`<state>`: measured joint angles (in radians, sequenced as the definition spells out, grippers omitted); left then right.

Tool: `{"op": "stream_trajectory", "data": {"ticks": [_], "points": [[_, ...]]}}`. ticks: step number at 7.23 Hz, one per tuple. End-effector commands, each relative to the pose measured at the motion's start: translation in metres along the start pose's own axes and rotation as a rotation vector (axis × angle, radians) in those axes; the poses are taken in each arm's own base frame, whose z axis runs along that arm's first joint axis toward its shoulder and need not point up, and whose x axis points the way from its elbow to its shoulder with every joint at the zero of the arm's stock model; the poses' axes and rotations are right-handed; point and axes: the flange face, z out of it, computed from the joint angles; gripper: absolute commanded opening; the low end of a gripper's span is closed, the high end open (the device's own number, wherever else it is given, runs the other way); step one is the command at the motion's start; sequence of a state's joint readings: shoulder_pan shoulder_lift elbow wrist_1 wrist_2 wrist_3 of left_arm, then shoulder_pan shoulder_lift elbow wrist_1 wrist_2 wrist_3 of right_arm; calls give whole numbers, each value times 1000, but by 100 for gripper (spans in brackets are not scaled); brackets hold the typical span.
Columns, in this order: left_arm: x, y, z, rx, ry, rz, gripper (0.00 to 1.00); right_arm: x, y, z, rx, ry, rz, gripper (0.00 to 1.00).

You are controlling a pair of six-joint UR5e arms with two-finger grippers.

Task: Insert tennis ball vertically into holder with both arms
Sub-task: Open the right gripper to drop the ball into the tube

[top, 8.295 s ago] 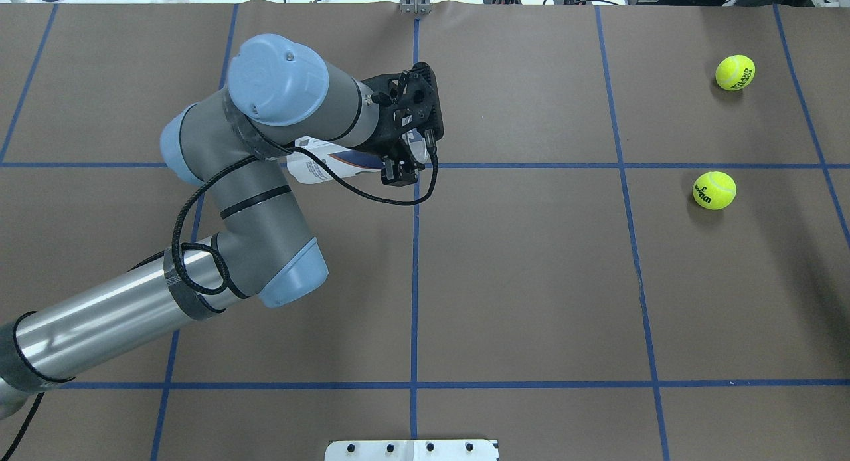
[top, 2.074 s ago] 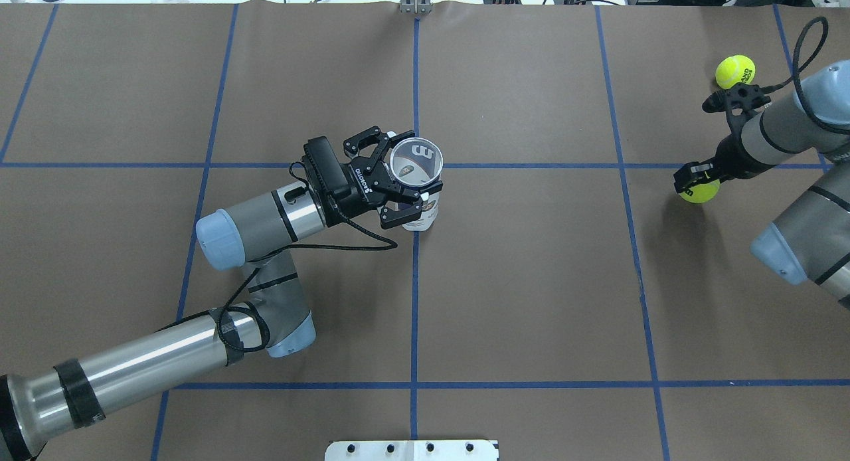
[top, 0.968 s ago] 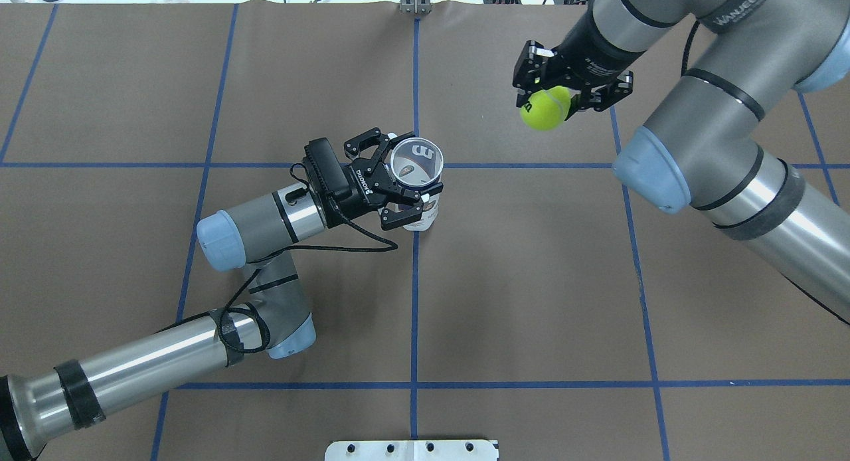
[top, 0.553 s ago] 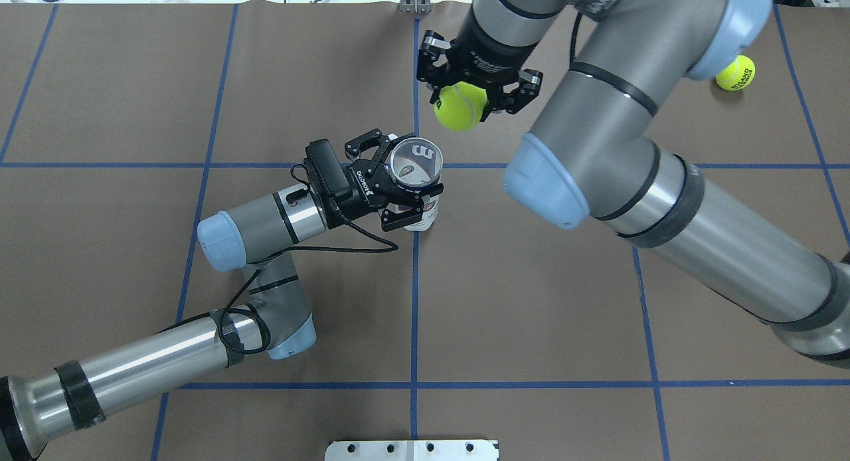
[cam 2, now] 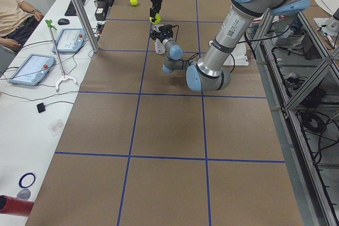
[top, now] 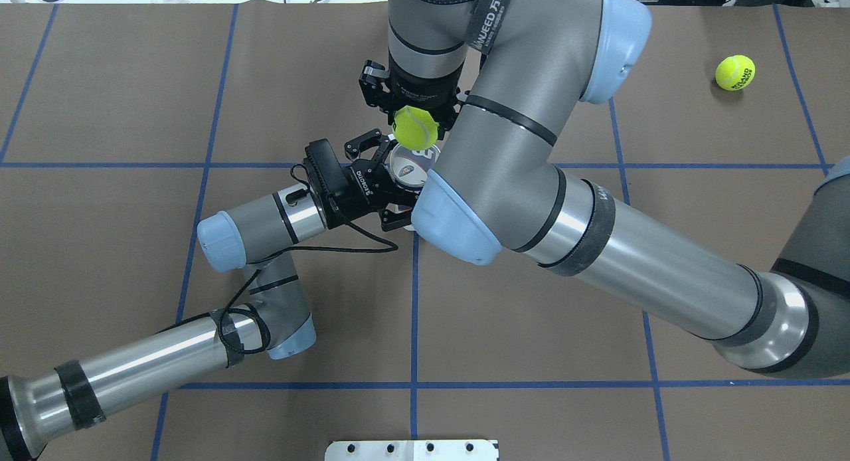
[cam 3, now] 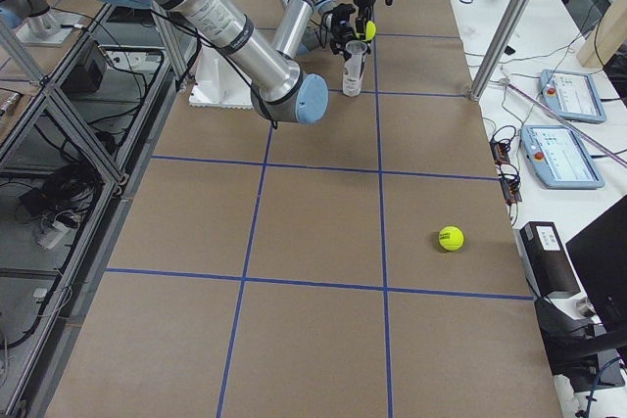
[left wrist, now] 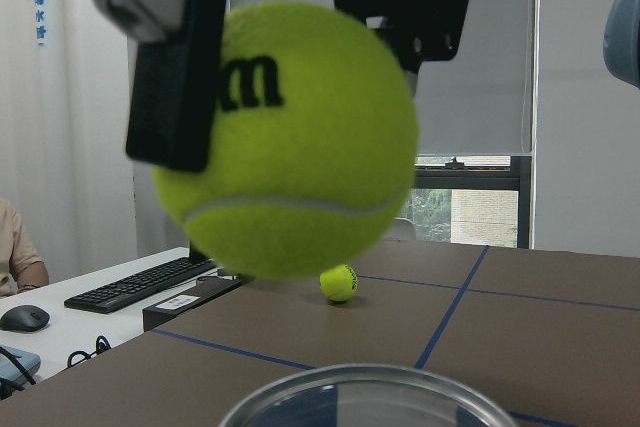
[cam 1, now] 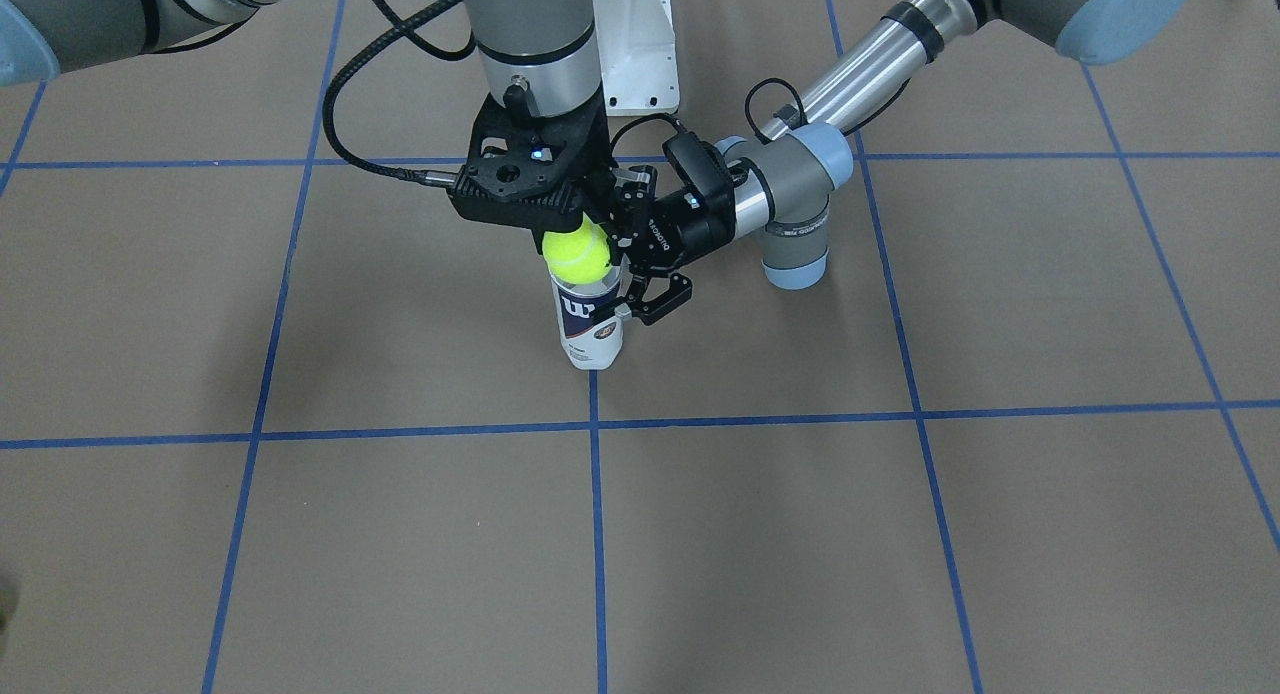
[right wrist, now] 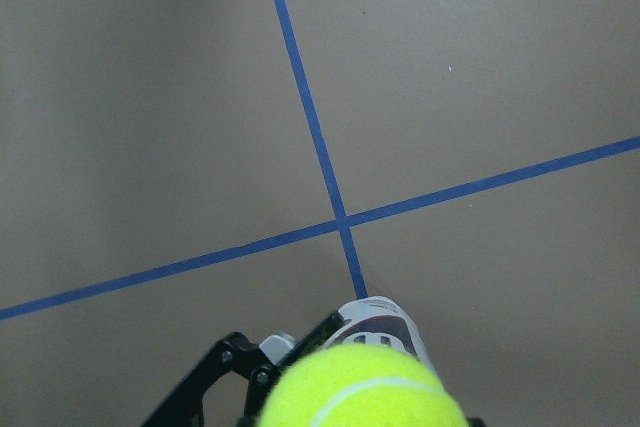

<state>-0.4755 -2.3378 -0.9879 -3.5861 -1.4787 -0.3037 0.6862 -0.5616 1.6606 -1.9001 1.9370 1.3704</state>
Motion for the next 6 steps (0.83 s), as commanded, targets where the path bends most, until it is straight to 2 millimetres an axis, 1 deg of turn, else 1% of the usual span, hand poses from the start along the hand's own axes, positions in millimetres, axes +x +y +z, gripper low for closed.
{"op": "stream_trajectory", "data": {"ticks": [1,2,4,6], "points": [[0,0,0,0,0,0,99,1,5,4,0,17,-2,94],[0,0,0,-1,0,0,99,-2,8,4,-1,15,-6,99],[0,0,0,0,0,0,99,-3,13,4,-6,13,-11,99],[0,0,0,0,0,0,99,-3,12,4,-5,13,-22,99]]}}
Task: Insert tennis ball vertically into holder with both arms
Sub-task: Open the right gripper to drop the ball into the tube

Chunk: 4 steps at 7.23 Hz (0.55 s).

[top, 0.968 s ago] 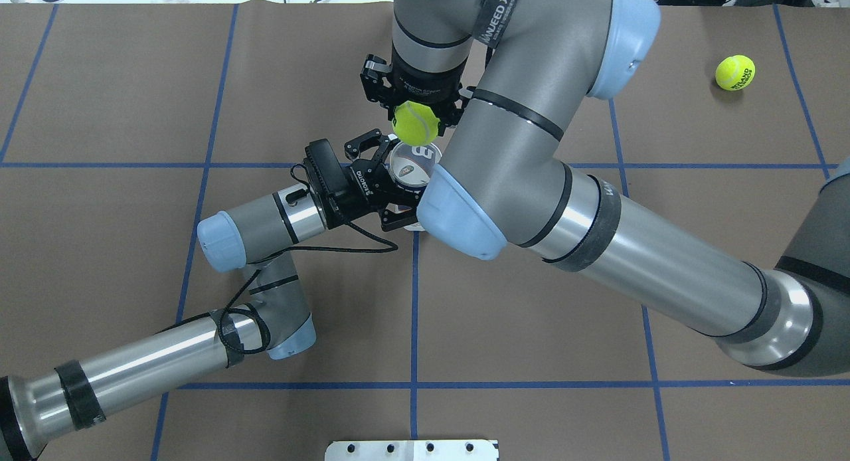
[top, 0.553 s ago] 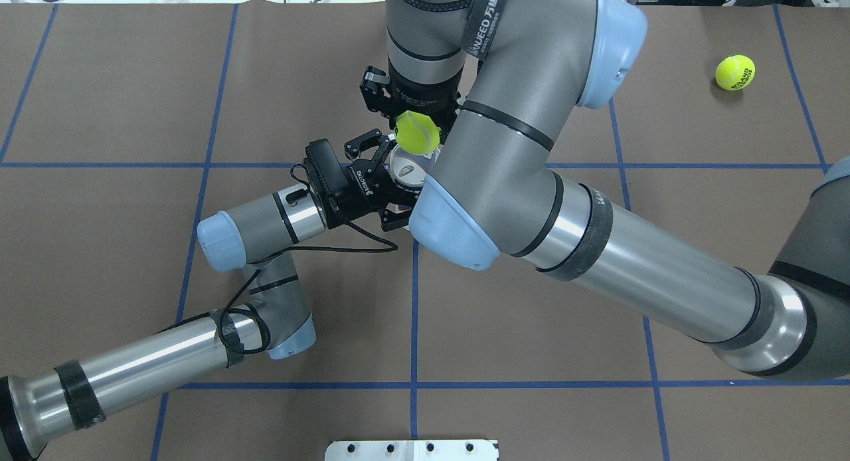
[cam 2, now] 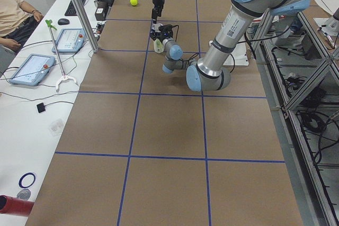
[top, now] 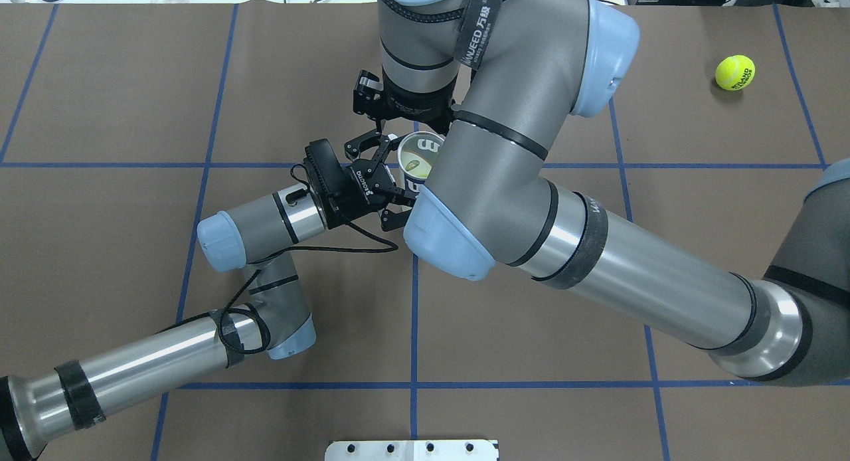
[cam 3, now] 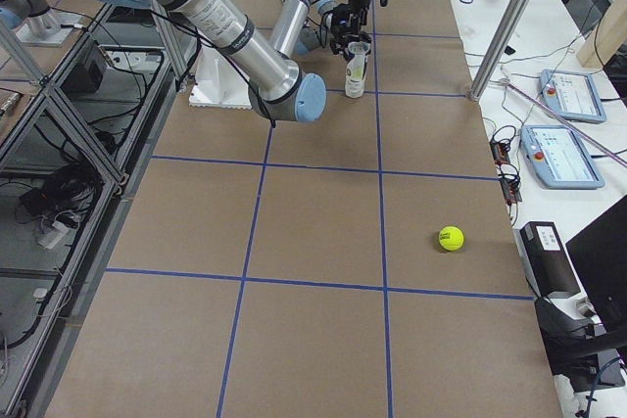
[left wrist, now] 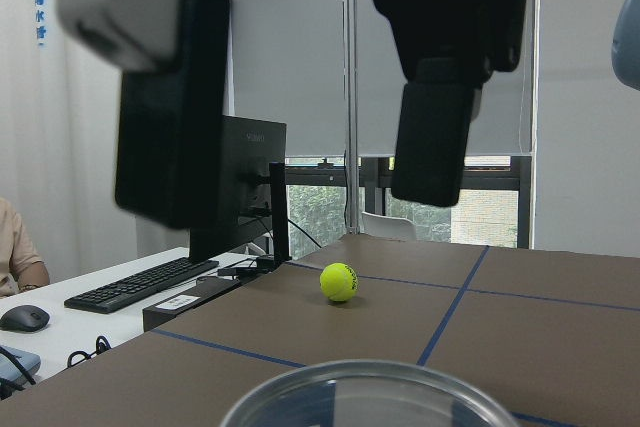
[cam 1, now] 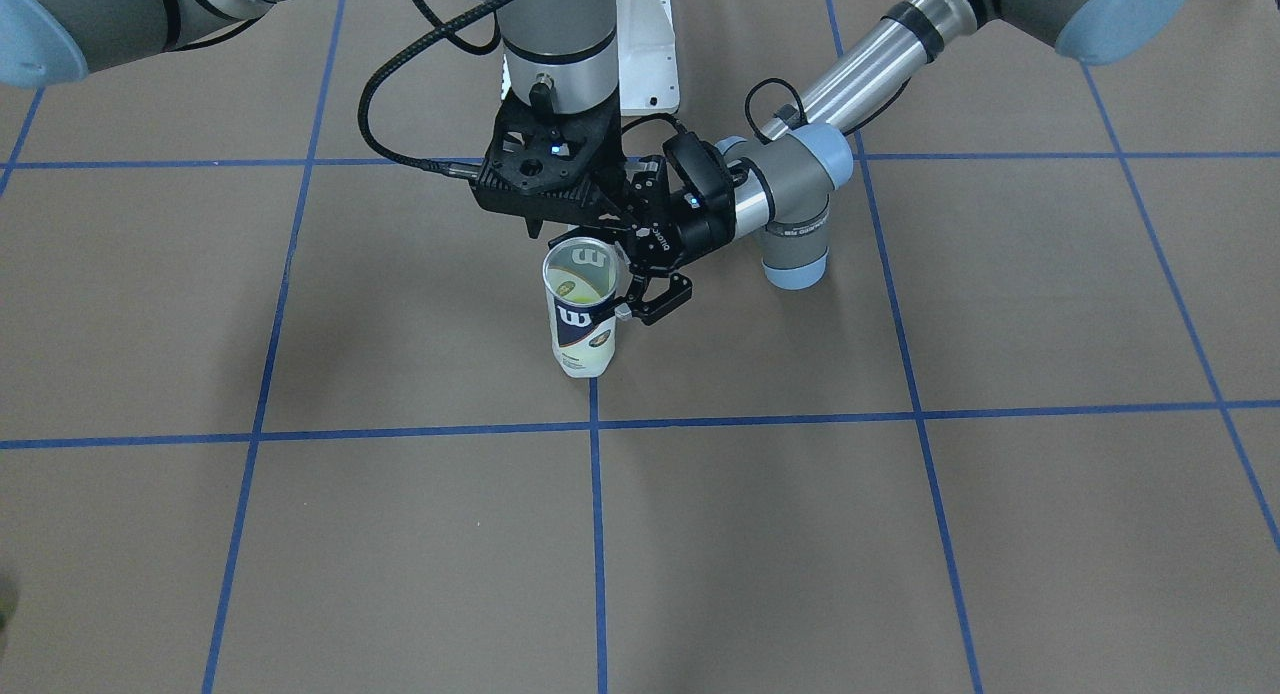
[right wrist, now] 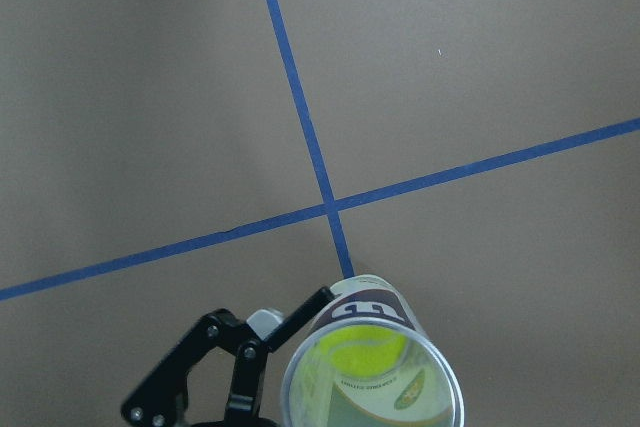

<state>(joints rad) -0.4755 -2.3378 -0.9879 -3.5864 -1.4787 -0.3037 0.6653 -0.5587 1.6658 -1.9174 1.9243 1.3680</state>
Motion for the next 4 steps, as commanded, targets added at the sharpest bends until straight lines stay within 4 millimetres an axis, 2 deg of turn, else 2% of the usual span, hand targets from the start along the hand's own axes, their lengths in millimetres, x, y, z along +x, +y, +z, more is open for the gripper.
{"op": "stream_trajectory", "data": {"ticks": [1,2,3,4], "points": [[0,0,0,0,0,0,99,3,-1,2,-3,3,-26,99],[0,0,0,0,0,0,99,23,-17,4,8,13,-92,99],[0,0,0,0,0,0,99,64,-45,7,21,30,-160,99],[-1,0,0,0,-1,1,99,103,-83,7,15,49,-232,99]]}}
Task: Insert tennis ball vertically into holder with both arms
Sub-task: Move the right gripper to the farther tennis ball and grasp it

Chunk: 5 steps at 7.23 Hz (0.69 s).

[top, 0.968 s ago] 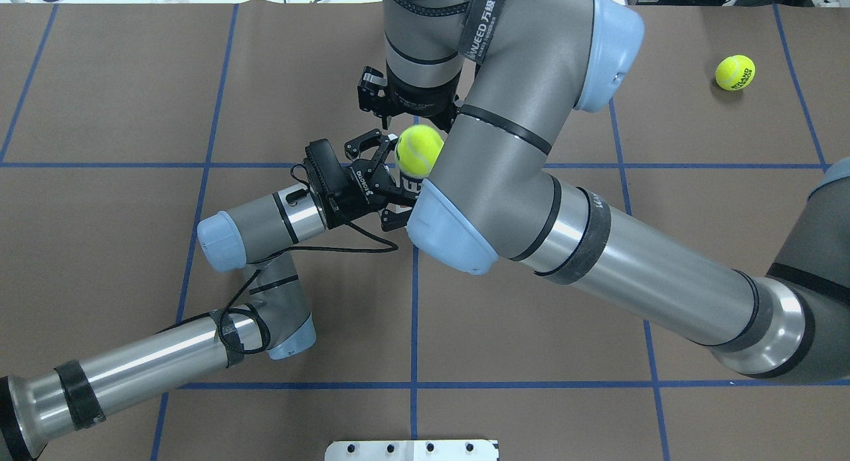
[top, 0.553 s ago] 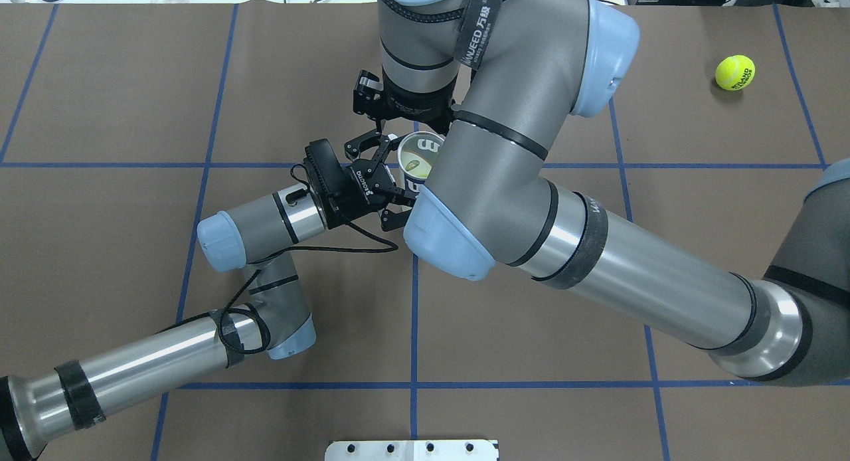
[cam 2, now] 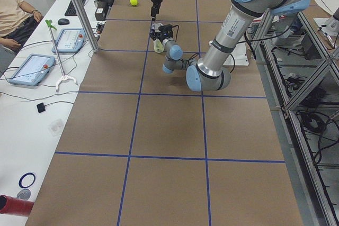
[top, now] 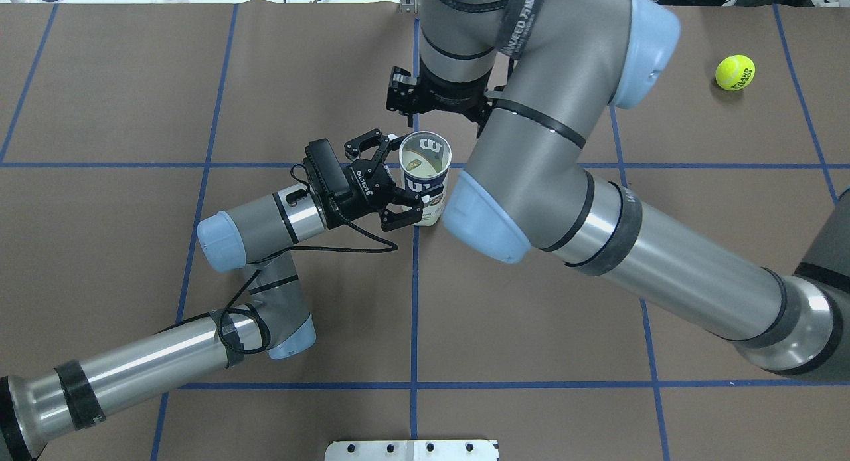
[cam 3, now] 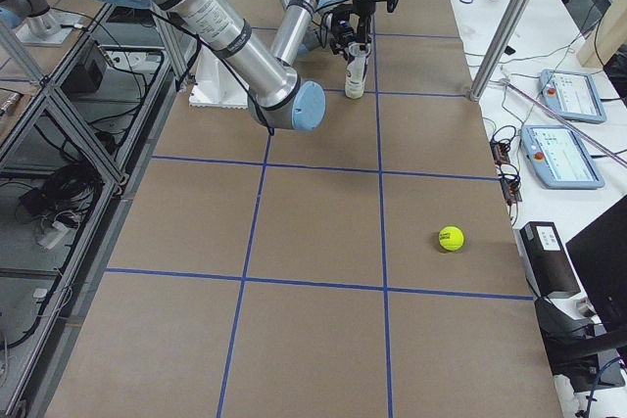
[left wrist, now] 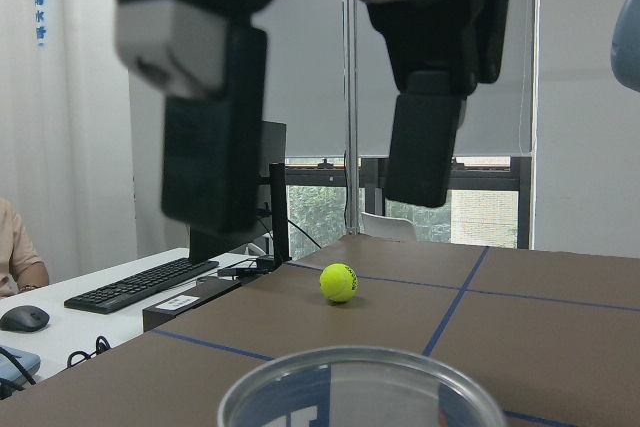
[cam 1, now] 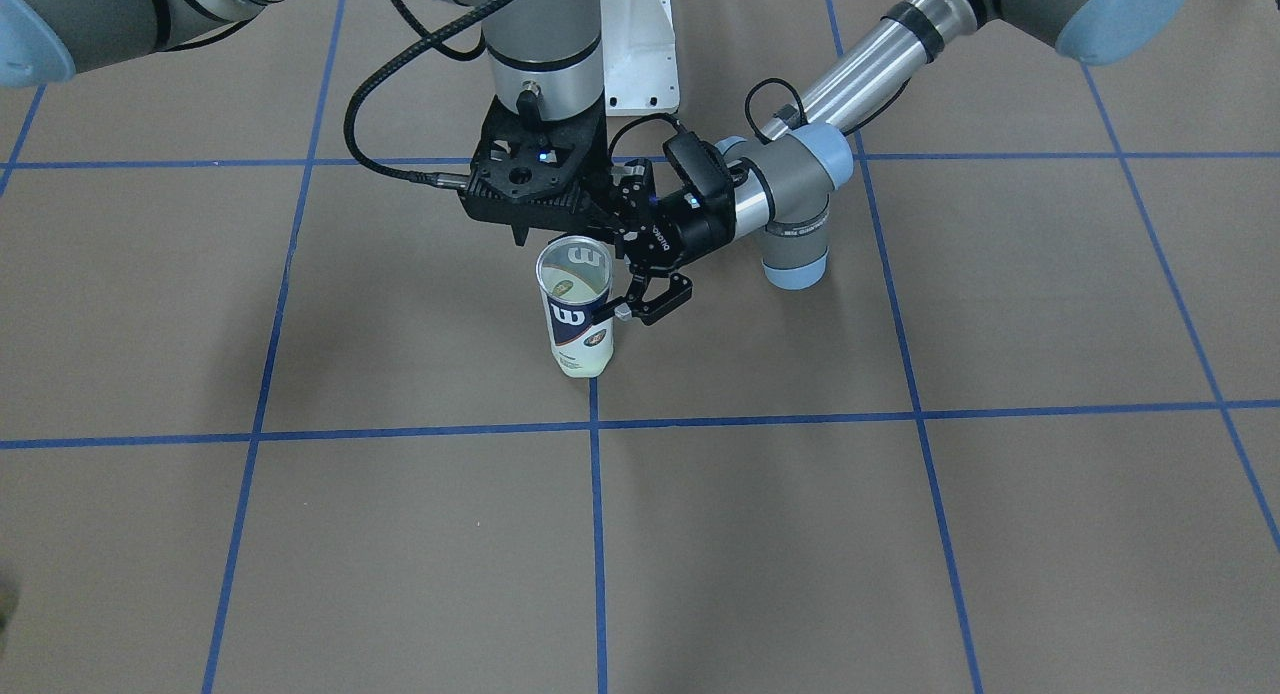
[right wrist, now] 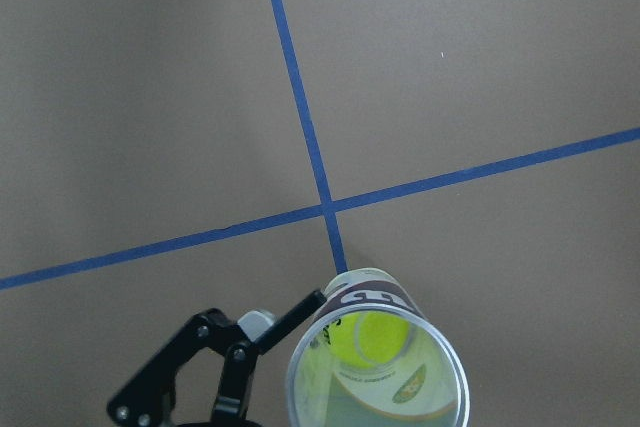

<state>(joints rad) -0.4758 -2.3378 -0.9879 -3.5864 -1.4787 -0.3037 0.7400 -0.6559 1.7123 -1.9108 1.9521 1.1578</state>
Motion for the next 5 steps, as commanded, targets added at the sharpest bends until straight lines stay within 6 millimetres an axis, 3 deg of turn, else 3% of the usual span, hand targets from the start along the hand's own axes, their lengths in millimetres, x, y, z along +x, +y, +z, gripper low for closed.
{"op": "stream_trajectory", "data": {"ticks": [1,3,5], "points": [[-2,-1,0,1,-2,3,99,100,-72,-4,4,42,-154,99],[-2,-1,0,1,-2,3,99,190,-146,6,10,51,-242,99],[-2,-1,0,2,-2,3,99,297,-234,51,17,87,-317,99]]}}
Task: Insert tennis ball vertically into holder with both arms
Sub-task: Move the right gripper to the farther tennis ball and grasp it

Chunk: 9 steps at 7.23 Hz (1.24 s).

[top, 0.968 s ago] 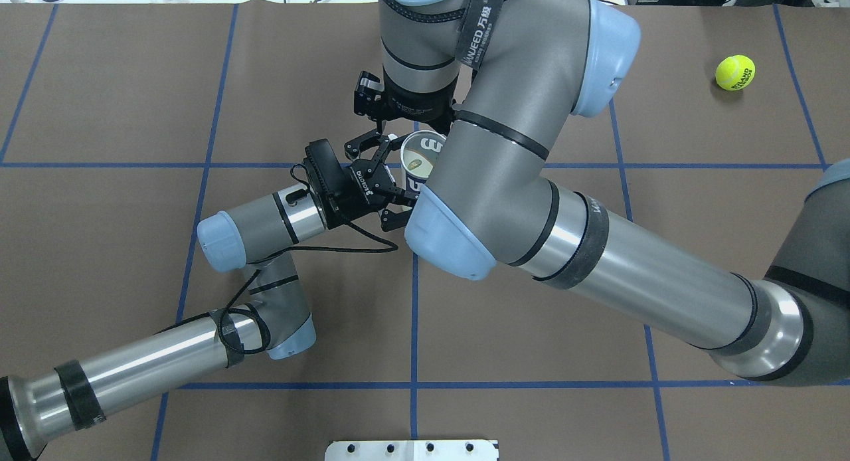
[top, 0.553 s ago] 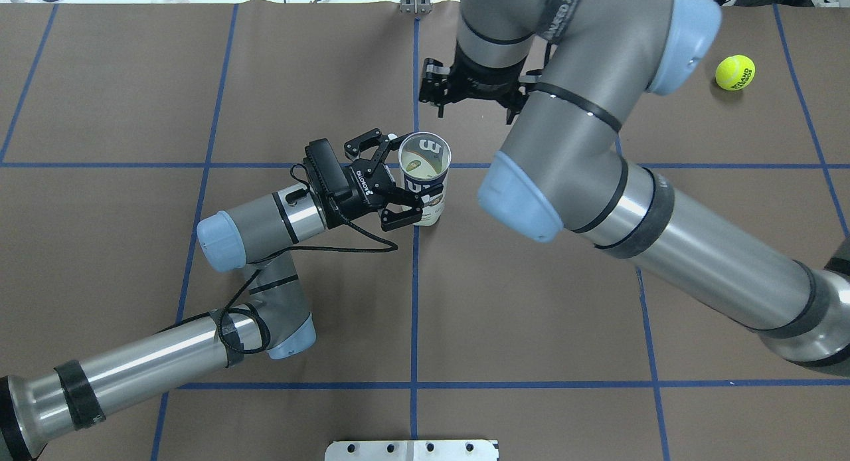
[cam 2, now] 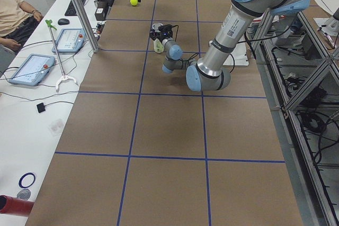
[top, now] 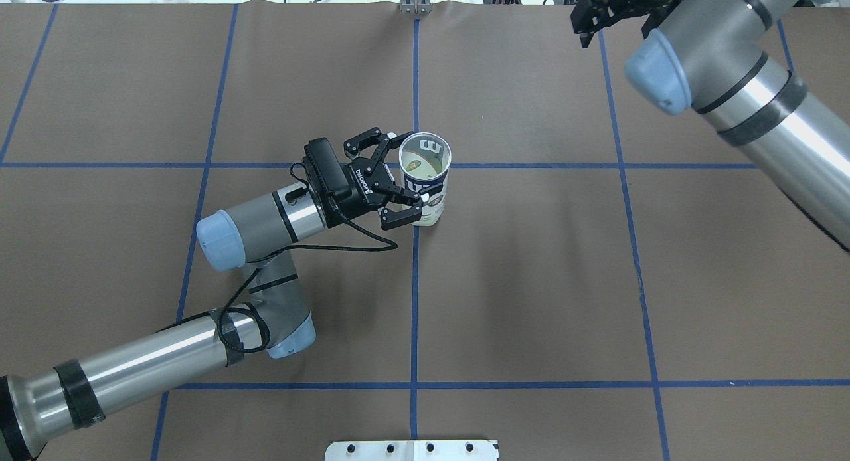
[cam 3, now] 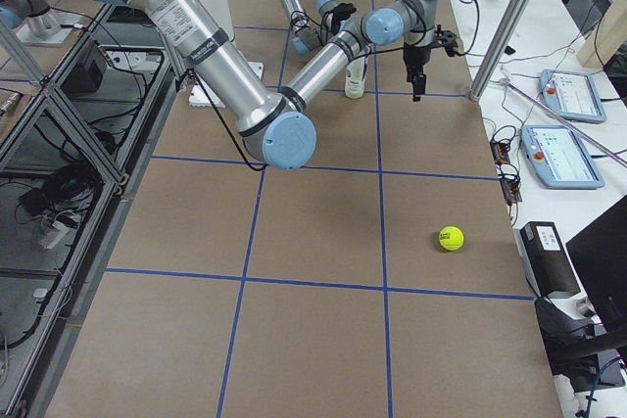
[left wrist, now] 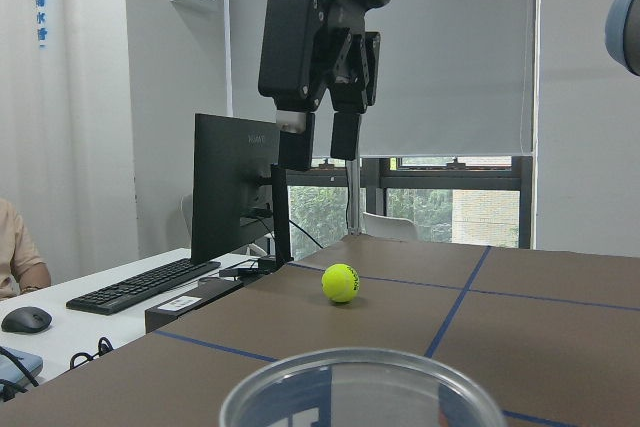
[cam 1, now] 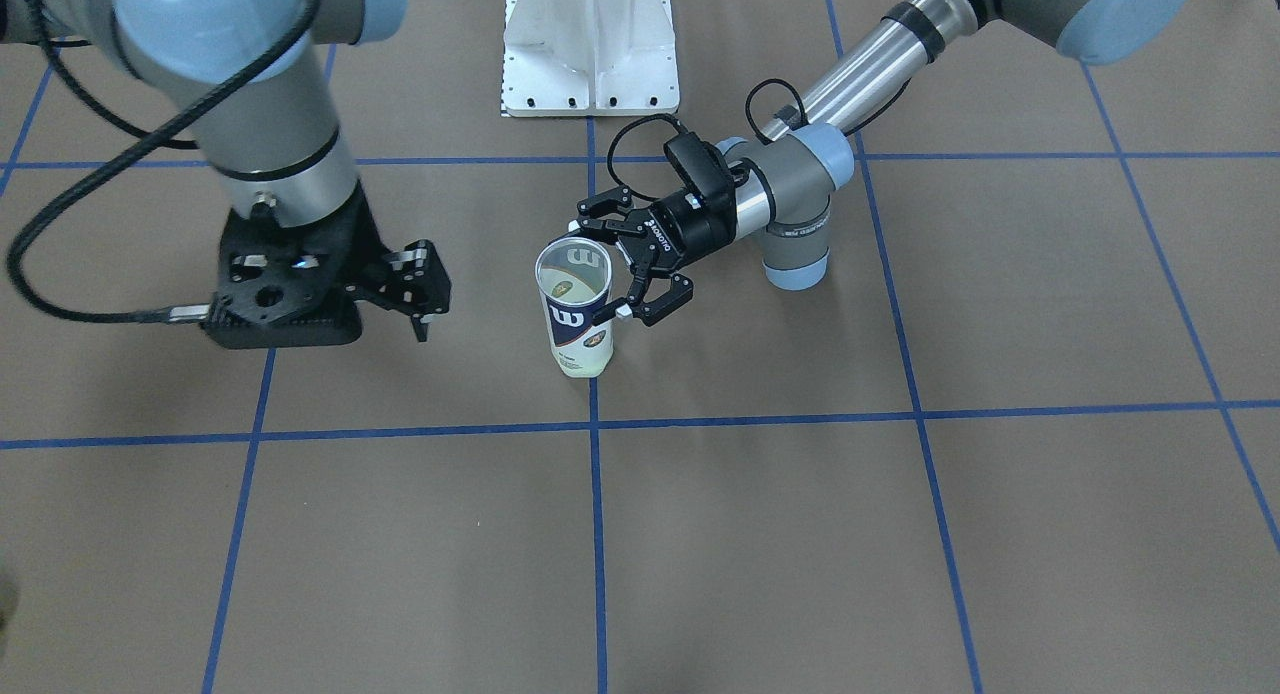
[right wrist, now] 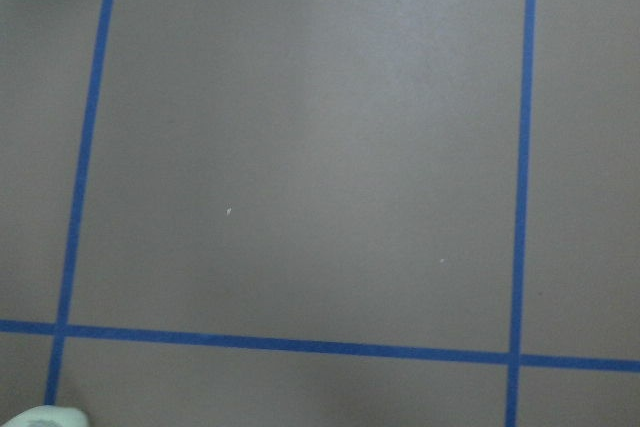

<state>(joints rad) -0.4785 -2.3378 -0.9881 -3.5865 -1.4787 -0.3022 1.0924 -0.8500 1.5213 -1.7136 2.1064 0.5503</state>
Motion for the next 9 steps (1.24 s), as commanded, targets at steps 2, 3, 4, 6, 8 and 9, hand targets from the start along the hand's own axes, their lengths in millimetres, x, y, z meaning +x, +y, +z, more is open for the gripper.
{"op": "stream_trajectory", "data": {"ticks": [2,3,4,6,8,9], "points": [[0,-1,0,1,0,0,99,163,-53,94,35,24,-68,99],[-1,-1,0,2,-1,1,99,191,-53,120,38,27,-67,99],[0,-4,0,7,1,-1,99,225,-49,148,34,34,-70,99],[0,-5,0,10,2,-2,99,274,-36,192,49,83,-71,99],[0,-5,0,10,2,-2,99,290,-27,216,24,170,-110,100],[0,-5,0,10,2,-2,99,279,-23,228,19,195,-129,99]]}}
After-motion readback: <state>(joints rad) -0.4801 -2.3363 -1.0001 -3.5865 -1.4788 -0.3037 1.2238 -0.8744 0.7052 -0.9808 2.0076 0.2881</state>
